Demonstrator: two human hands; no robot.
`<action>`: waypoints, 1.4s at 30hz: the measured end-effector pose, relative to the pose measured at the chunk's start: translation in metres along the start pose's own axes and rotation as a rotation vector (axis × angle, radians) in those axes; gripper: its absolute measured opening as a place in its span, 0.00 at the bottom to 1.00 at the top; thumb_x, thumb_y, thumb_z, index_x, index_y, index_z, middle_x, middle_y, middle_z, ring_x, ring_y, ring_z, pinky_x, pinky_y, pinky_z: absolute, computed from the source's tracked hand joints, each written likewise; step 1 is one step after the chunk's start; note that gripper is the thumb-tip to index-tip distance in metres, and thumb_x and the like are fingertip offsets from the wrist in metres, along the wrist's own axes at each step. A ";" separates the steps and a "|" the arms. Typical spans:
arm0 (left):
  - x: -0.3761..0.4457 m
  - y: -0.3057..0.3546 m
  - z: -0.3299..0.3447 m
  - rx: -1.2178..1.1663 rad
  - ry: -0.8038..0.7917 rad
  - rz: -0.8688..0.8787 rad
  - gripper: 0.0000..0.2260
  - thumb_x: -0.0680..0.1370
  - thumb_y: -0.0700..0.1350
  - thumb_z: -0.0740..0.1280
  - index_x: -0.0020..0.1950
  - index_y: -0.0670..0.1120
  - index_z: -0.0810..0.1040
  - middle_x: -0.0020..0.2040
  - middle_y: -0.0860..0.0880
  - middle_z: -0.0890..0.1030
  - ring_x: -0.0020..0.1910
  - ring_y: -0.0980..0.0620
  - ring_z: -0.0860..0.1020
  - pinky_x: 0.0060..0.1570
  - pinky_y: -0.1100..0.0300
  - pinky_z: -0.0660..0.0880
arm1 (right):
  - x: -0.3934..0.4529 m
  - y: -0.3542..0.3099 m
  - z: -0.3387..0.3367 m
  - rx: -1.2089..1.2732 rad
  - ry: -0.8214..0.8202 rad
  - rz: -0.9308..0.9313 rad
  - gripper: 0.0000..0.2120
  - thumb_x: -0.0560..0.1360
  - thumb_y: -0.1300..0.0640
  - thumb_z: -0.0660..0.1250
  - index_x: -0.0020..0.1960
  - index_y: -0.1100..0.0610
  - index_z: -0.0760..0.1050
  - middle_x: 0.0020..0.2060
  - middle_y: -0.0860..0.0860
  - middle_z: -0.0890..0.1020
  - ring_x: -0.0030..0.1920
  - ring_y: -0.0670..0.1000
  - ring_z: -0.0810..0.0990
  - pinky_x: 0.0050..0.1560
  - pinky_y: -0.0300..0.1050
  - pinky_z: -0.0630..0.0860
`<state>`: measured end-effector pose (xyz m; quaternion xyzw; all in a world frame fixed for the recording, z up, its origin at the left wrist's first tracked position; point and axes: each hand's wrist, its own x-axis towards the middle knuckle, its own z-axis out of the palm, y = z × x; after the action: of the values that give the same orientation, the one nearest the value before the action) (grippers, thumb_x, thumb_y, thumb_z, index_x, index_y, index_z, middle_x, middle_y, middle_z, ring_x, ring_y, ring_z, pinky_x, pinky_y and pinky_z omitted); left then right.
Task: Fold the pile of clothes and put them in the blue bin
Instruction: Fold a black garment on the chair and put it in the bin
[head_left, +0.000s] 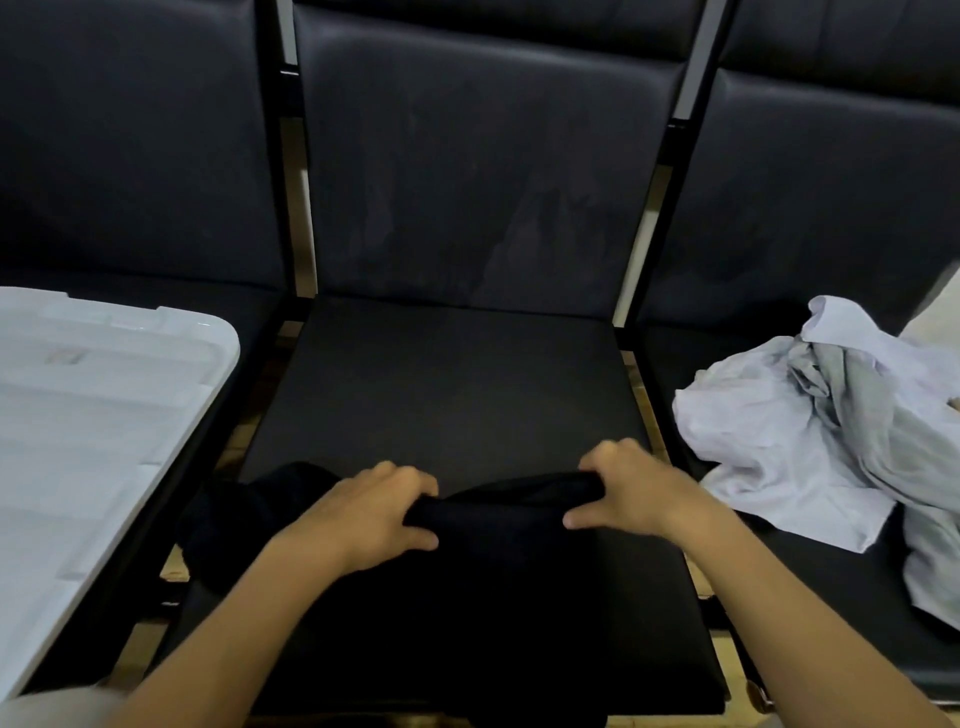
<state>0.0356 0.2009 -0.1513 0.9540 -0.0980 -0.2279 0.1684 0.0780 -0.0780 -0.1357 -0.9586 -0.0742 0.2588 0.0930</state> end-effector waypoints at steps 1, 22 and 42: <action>0.000 -0.005 -0.006 -0.013 0.067 -0.018 0.19 0.74 0.59 0.72 0.63 0.60 0.75 0.58 0.53 0.76 0.63 0.49 0.75 0.62 0.54 0.72 | -0.003 0.004 -0.009 0.055 0.055 0.004 0.29 0.59 0.33 0.76 0.51 0.50 0.78 0.51 0.49 0.79 0.51 0.50 0.81 0.51 0.48 0.79; -0.029 0.084 -0.031 -0.417 0.901 0.507 0.34 0.68 0.58 0.75 0.69 0.53 0.64 0.63 0.57 0.68 0.61 0.58 0.71 0.60 0.48 0.73 | -0.070 -0.092 -0.079 0.504 1.009 -0.557 0.22 0.84 0.48 0.55 0.46 0.54 0.85 0.44 0.46 0.77 0.44 0.40 0.78 0.44 0.29 0.70; -0.007 0.100 0.018 -0.900 0.613 0.139 0.11 0.80 0.43 0.63 0.38 0.44 0.72 0.29 0.55 0.70 0.29 0.59 0.68 0.31 0.60 0.66 | -0.043 -0.025 -0.093 0.870 1.208 -0.055 0.14 0.82 0.52 0.60 0.58 0.58 0.79 0.46 0.49 0.82 0.46 0.46 0.81 0.49 0.36 0.76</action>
<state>0.0104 0.1055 -0.1269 0.8018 0.0002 0.0527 0.5953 0.0866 -0.0753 -0.0308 -0.8082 0.0751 -0.3096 0.4953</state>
